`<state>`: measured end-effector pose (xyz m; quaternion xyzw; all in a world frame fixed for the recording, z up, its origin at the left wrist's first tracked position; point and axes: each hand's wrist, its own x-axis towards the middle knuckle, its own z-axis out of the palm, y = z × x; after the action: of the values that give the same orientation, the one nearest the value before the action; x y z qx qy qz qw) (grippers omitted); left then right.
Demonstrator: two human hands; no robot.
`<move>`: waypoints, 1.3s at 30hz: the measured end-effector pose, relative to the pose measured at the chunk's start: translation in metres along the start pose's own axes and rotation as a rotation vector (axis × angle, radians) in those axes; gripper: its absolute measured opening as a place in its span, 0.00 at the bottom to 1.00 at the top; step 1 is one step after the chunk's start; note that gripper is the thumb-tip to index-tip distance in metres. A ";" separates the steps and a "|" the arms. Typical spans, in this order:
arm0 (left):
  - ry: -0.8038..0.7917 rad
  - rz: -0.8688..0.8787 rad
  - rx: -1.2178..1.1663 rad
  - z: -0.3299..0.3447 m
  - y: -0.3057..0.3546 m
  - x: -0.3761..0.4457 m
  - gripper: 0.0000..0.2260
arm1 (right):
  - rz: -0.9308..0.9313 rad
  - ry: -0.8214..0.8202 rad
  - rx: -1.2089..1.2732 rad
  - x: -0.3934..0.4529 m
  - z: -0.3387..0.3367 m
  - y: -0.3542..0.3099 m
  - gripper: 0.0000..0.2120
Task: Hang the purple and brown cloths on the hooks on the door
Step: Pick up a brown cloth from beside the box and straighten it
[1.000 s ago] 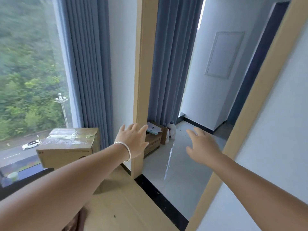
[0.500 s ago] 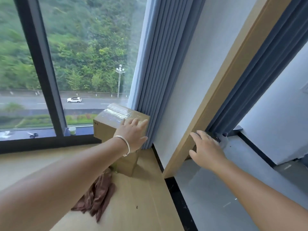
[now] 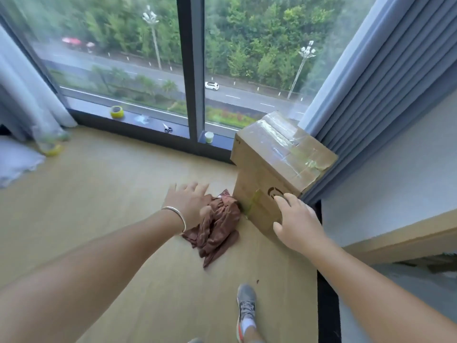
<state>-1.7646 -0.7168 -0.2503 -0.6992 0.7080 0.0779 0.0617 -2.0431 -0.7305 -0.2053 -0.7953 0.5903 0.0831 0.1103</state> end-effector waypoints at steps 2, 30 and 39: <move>-0.090 -0.107 -0.006 0.036 -0.008 0.003 0.30 | -0.079 -0.078 -0.002 0.032 0.030 -0.002 0.31; -0.573 0.033 -0.218 0.654 0.049 0.142 0.21 | -0.452 -0.492 -0.352 0.314 0.637 0.055 0.19; -0.476 -0.160 -0.330 0.784 0.056 0.200 0.31 | -0.490 -0.427 -0.319 0.397 0.759 0.071 0.32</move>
<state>-1.8406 -0.7578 -1.0568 -0.7154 0.5941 0.3484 0.1173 -1.9979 -0.9083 -1.0446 -0.8851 0.3253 0.3097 0.1222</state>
